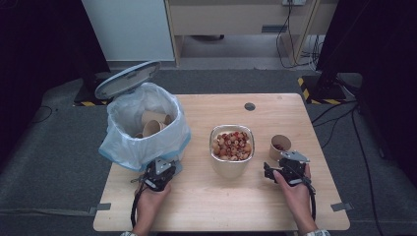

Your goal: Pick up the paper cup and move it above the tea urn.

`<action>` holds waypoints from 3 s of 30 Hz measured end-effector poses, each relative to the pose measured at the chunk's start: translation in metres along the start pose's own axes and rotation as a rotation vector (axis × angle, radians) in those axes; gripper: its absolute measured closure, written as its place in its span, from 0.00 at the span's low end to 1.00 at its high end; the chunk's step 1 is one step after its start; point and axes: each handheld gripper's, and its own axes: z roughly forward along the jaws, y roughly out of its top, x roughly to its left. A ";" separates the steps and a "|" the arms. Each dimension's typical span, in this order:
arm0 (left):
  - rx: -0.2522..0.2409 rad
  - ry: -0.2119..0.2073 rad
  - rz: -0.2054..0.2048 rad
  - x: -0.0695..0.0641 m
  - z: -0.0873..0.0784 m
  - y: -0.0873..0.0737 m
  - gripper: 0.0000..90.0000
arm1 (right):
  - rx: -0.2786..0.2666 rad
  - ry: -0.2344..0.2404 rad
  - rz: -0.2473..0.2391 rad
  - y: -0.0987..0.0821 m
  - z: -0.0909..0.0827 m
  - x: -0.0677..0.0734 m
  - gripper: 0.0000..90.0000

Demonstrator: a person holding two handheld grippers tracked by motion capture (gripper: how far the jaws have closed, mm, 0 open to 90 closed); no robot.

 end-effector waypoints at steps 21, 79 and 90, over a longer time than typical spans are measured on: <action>-0.001 0.001 -0.001 0.000 0.000 0.000 0.99 | -0.040 -0.015 0.023 0.024 0.010 -0.017 0.06; -0.004 -0.001 -0.005 0.000 0.000 -0.001 0.99 | -0.160 0.097 -0.094 0.069 -0.003 -0.057 0.35; -0.004 -0.002 -0.005 0.000 0.000 -0.001 0.99 | -0.158 0.051 -0.049 0.086 -0.012 -0.068 0.35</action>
